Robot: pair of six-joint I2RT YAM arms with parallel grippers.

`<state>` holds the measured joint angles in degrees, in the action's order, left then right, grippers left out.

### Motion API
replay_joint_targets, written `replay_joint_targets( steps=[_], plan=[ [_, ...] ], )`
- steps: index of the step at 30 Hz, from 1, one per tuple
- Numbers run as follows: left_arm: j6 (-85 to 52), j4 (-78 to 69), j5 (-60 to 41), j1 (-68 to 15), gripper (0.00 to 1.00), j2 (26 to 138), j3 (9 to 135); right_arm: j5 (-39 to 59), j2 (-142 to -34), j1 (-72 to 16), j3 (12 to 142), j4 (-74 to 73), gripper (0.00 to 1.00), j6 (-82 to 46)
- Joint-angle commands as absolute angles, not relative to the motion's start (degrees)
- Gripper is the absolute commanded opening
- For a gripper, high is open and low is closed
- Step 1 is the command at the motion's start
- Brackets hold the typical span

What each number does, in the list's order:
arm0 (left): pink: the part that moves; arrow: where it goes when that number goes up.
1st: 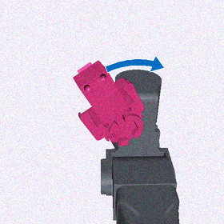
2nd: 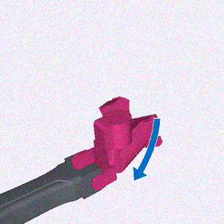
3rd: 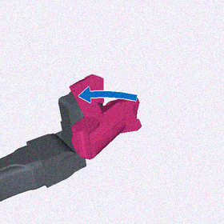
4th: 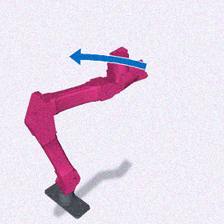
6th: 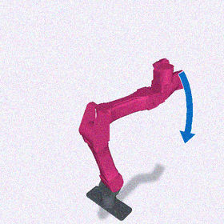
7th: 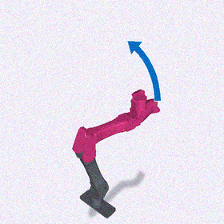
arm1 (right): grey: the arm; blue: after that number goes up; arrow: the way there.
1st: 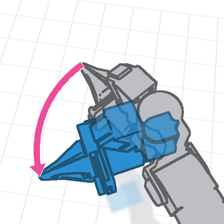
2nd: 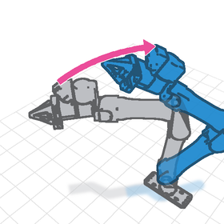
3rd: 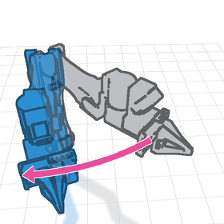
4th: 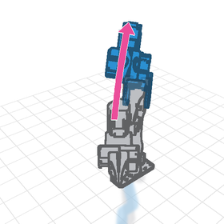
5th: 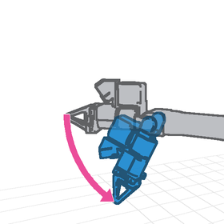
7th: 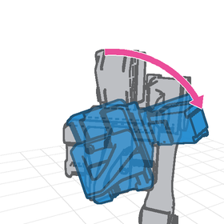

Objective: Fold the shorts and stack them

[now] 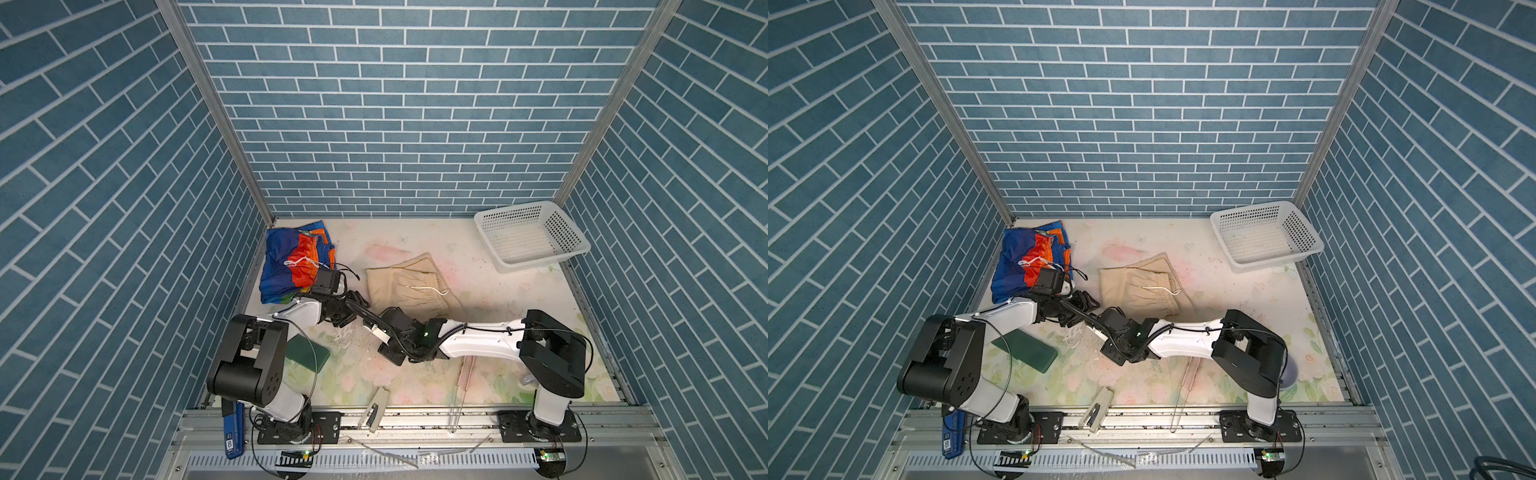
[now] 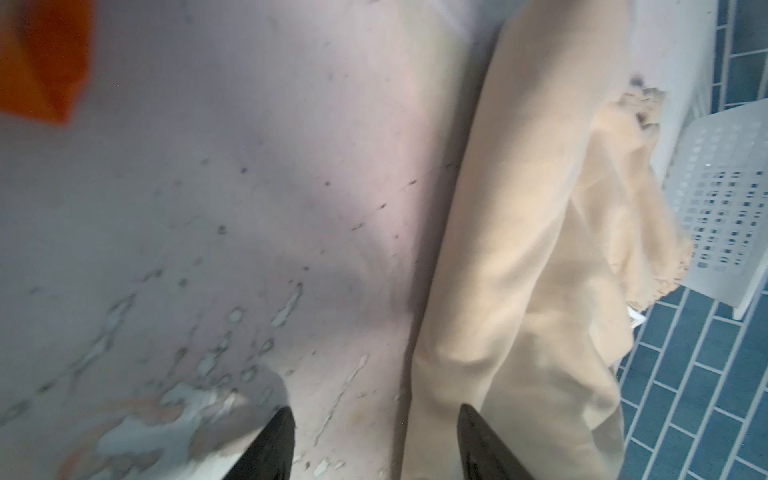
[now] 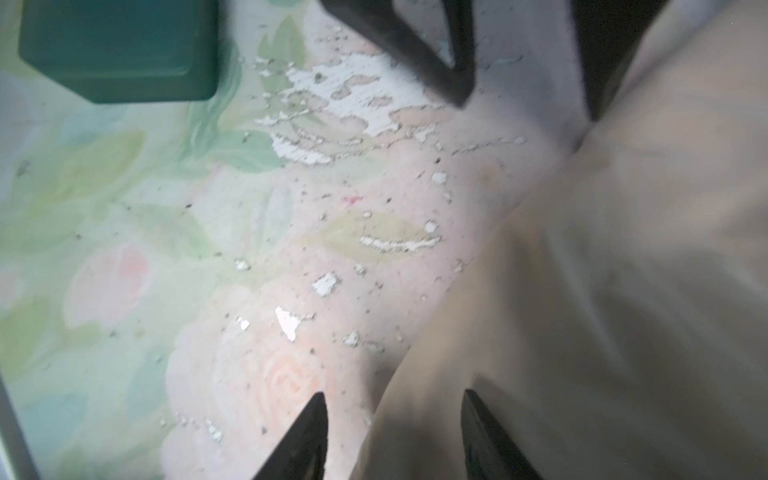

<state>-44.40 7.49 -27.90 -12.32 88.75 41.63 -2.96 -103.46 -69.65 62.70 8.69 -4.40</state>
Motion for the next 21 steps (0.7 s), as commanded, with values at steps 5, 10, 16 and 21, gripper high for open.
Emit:
replay_joint_targets(
  steps=[5,10,16,21],
  plan=[
    [-47.87,-2.11,-30.40,-13.75,0.64,92.15,38.54,2.36,-101.46,-69.66,58.83,9.54,0.53,-1.60],
    [-48.60,-3.93,-31.14,-14.05,0.64,92.15,36.69,-1.32,-103.91,-69.66,59.66,10.02,0.32,-2.66],
    [-50.23,-6.62,-31.11,-15.75,0.64,92.24,34.31,-1.67,-102.40,-69.26,60.34,8.03,0.00,-3.99],
    [-51.25,-8.72,-30.82,-16.26,0.64,93.46,32.13,-1.58,-98.16,-68.43,59.28,6.18,0.00,-4.79]
  ],
)
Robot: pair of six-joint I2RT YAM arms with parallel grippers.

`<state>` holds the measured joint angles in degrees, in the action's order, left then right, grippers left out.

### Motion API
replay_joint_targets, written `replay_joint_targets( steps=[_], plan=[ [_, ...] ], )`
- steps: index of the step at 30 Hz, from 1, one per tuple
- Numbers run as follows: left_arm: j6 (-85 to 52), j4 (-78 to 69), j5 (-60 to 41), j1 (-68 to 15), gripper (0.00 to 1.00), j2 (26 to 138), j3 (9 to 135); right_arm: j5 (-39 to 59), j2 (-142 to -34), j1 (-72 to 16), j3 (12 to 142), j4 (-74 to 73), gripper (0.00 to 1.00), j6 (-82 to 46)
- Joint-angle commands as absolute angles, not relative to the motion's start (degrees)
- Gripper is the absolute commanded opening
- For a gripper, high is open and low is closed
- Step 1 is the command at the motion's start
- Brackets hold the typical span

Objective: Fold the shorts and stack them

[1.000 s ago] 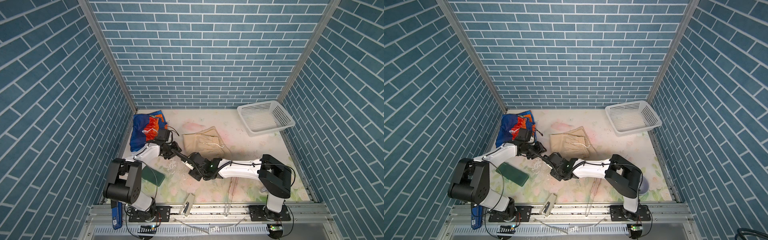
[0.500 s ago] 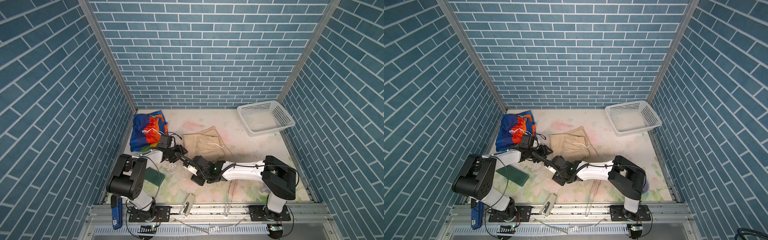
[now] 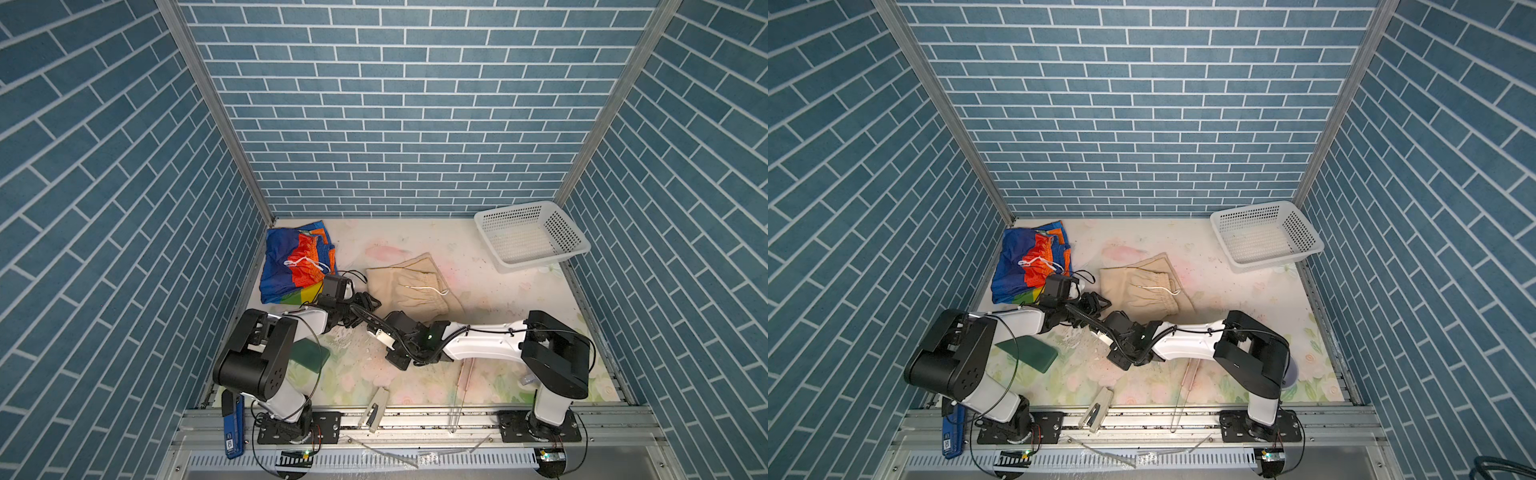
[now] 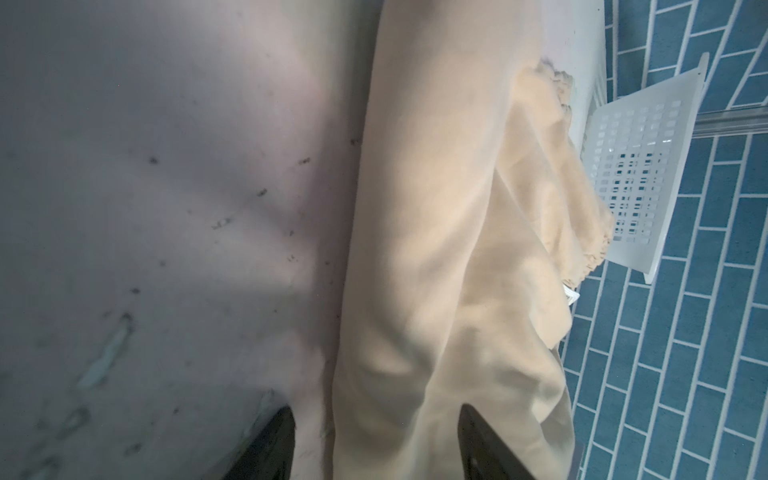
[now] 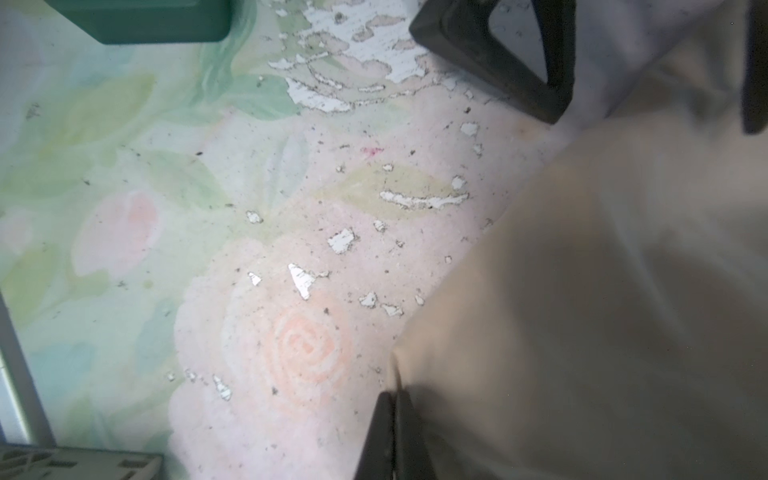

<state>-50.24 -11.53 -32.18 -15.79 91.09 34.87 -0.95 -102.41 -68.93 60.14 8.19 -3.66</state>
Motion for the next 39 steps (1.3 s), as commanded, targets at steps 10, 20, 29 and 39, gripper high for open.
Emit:
replay_joint_targets(
  steps=[10,20,29,39],
  plan=[
    [-53.25,-13.53,-30.66,-17.09,0.57,97.41,32.12,4.05,-90.31,-63.48,53.95,-0.41,0.00,-11.82],
    [-55.16,-15.62,-30.24,-19.55,0.39,101.55,35.48,7.46,-90.29,-62.50,52.67,-2.07,0.00,-13.62],
    [-47.40,0.30,-28.22,-19.60,0.00,100.37,49.22,5.46,-87.50,-60.47,49.92,-3.68,0.25,-18.39],
    [-29.27,29.37,-20.95,-18.35,0.00,109.24,78.82,-14.20,-76.53,-54.90,40.10,-7.77,0.46,-22.11]
  ],
)
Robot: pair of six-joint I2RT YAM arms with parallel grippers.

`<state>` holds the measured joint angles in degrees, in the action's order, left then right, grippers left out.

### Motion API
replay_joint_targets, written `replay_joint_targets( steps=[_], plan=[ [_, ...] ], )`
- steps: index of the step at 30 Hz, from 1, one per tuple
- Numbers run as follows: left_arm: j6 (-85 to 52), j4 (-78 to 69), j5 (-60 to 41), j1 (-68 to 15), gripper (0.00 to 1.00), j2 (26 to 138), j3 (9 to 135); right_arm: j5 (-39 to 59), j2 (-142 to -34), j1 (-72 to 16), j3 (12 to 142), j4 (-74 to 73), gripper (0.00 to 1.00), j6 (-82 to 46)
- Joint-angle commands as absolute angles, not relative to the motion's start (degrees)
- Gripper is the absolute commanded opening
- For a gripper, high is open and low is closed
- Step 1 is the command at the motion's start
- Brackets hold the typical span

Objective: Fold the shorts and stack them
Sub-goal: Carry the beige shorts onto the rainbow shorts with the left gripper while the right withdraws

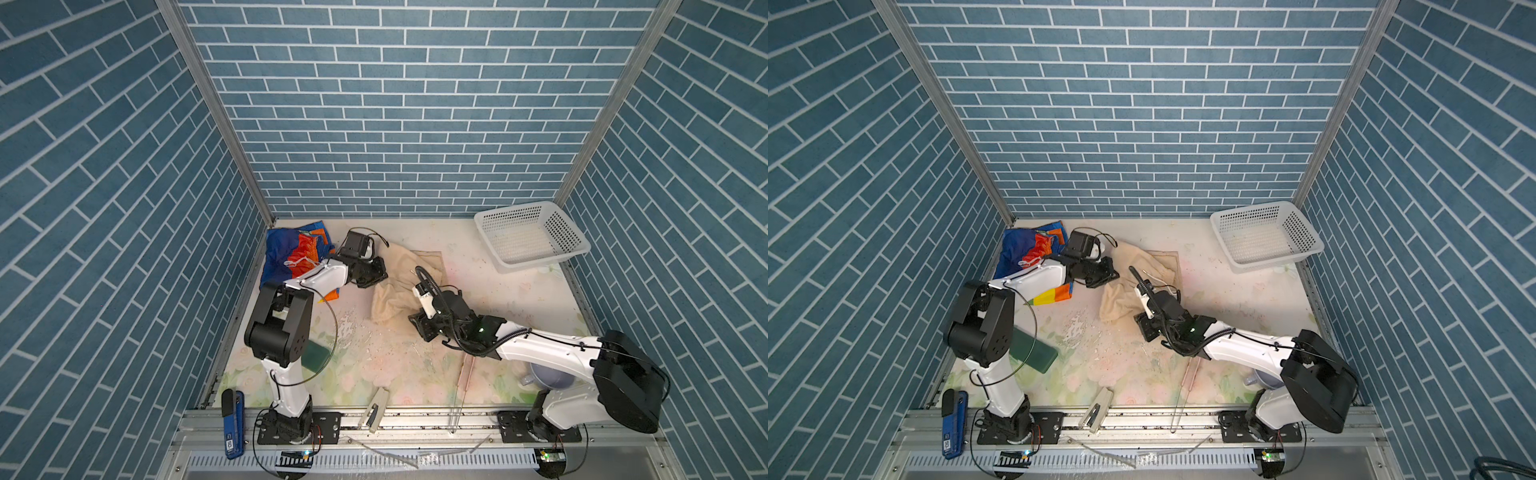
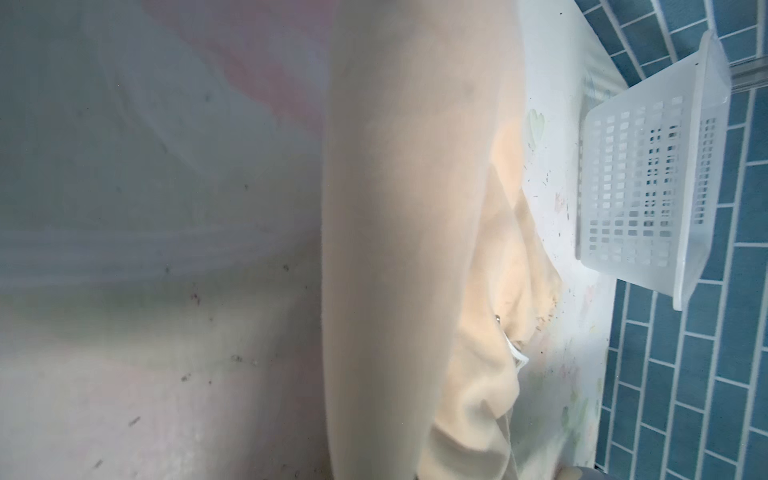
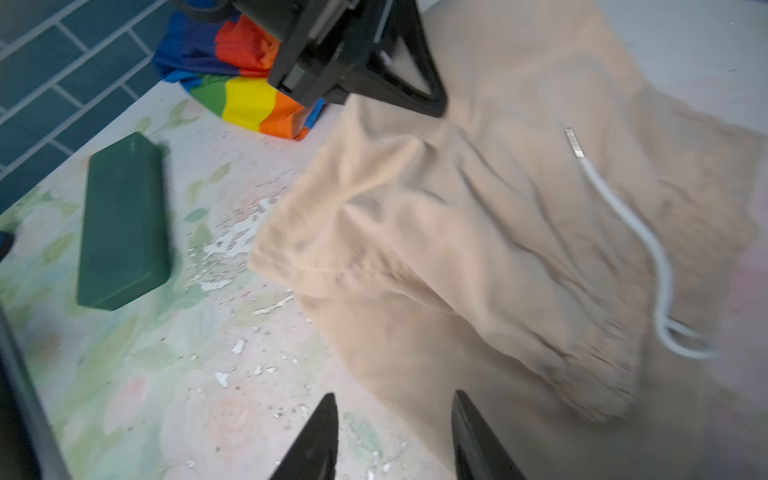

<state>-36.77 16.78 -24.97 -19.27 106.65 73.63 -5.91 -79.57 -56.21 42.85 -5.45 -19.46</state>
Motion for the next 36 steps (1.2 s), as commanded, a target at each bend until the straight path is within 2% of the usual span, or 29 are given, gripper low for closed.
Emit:
replay_joint_targets(
  steps=[1,5,11,16,26,36],
  plan=[
    [-28.66,31.45,-19.91,-17.69,0.00,110.50,81.64,-14.70,-75.70,-54.04,39.21,-7.69,0.46,-22.30],
    [-26.22,37.03,-16.33,-15.40,0.00,114.62,91.44,-16.45,-74.05,-52.18,36.97,-7.20,0.46,-23.26],
    [-21.20,53.17,-6.72,-14.21,0.00,122.45,111.78,-18.40,-72.34,-51.25,33.61,-9.80,0.44,-23.03],
    [-19.78,60.60,-0.45,-13.30,0.00,124.85,123.26,-19.40,-73.60,-50.80,33.44,-9.39,0.43,-22.85],
    [-17.49,71.89,4.25,-10.78,0.00,130.05,138.38,-19.90,-75.91,-50.52,33.55,-10.45,0.41,-21.75],
    [-14.79,76.90,4.16,-5.80,0.00,129.66,143.00,-19.16,-78.59,-50.56,34.41,-10.29,0.40,-22.31]
  ],
)
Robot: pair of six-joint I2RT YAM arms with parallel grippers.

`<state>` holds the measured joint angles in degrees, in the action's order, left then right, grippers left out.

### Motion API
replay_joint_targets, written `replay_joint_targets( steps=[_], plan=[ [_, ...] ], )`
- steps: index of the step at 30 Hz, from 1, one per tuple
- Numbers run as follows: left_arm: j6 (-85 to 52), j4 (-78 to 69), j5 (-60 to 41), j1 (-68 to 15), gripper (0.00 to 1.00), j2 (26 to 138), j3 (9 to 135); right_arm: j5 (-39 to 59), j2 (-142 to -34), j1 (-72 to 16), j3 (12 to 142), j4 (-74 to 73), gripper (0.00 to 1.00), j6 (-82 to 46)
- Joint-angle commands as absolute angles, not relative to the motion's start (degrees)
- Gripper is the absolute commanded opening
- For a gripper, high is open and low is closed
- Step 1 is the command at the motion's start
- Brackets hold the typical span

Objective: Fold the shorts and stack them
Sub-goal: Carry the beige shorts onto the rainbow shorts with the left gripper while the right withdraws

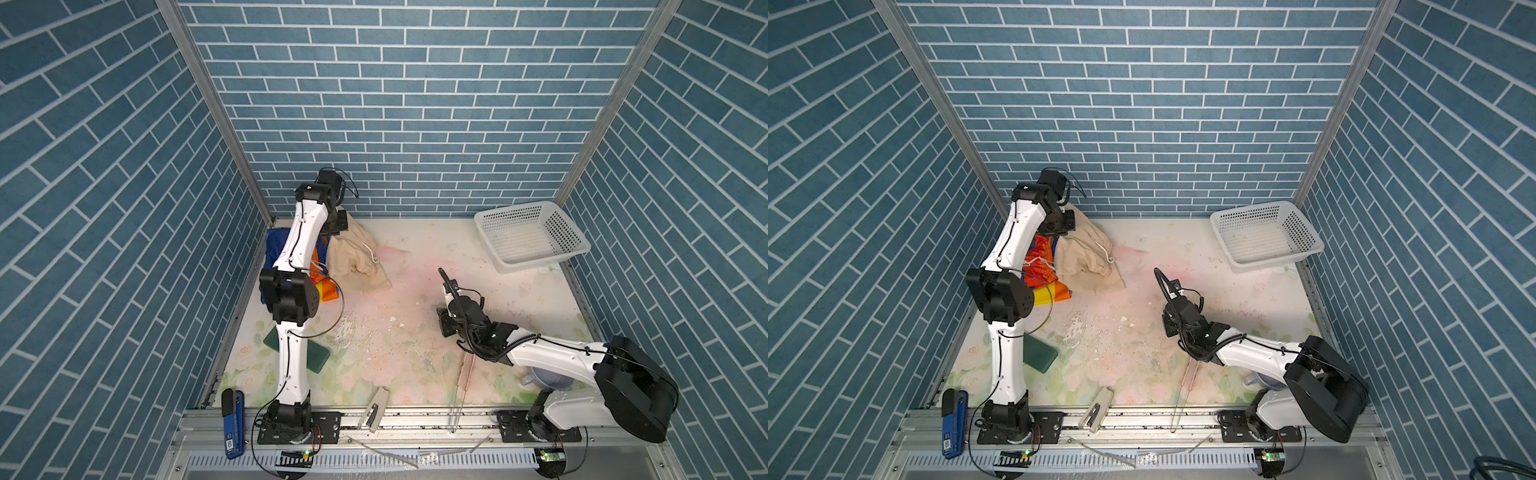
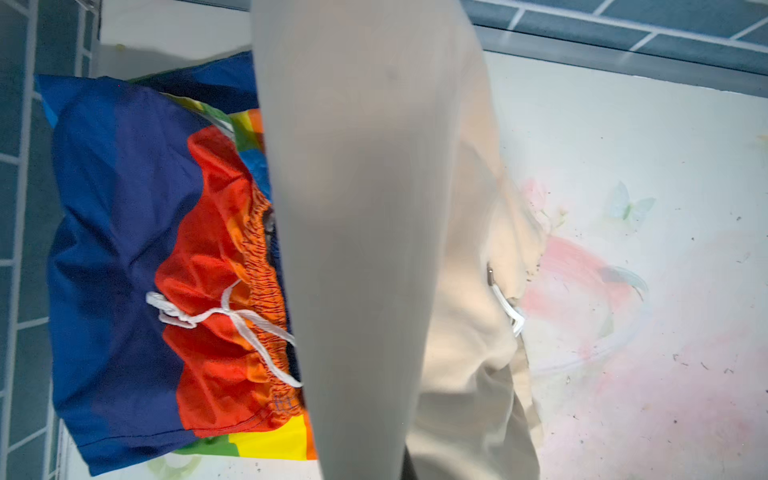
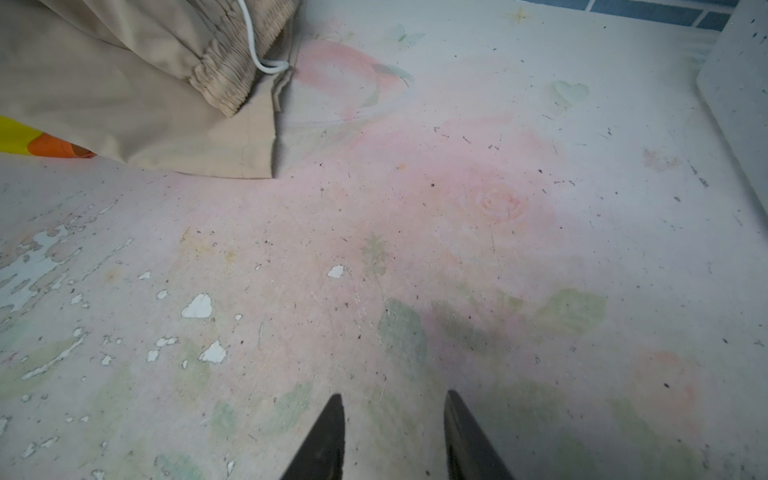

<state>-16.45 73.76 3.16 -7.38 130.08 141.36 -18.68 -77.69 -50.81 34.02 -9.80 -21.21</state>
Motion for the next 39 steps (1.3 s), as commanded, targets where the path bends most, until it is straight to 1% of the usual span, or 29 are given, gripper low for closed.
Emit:
replay_joint_targets(
  steps=[1,9,15,28,35,39],
  plan=[
    [-14.52,77.06,3.98,-5.20,0.00,129.64,143.08,-19.12,-79.08,-50.57,34.51,-10.49,0.40,-22.41],
    [-13.81,78.49,2.05,-1.71,0.00,129.60,144.84,-18.18,-82.06,-50.44,36.31,-9.28,0.39,-22.57],
    [-13.62,79.10,-0.17,-0.02,0.02,128.77,146.59,-17.60,-83.86,-50.49,37.00,-9.11,0.38,-23.20],
    [-13.71,78.30,-5.00,5.69,0.03,126.57,146.78,-16.52,-86.74,-50.46,37.54,-8.44,0.37,-24.52],
    [-13.08,76.53,-4.85,9.72,0.04,127.20,143.86,-16.52,-87.62,-50.46,37.57,-8.86,0.36,-24.72],
    [-12.28,75.98,-2.38,11.76,0.04,130.66,142.89,-16.57,-88.14,-50.44,37.80,-8.55,0.36,-24.79]
  ],
)
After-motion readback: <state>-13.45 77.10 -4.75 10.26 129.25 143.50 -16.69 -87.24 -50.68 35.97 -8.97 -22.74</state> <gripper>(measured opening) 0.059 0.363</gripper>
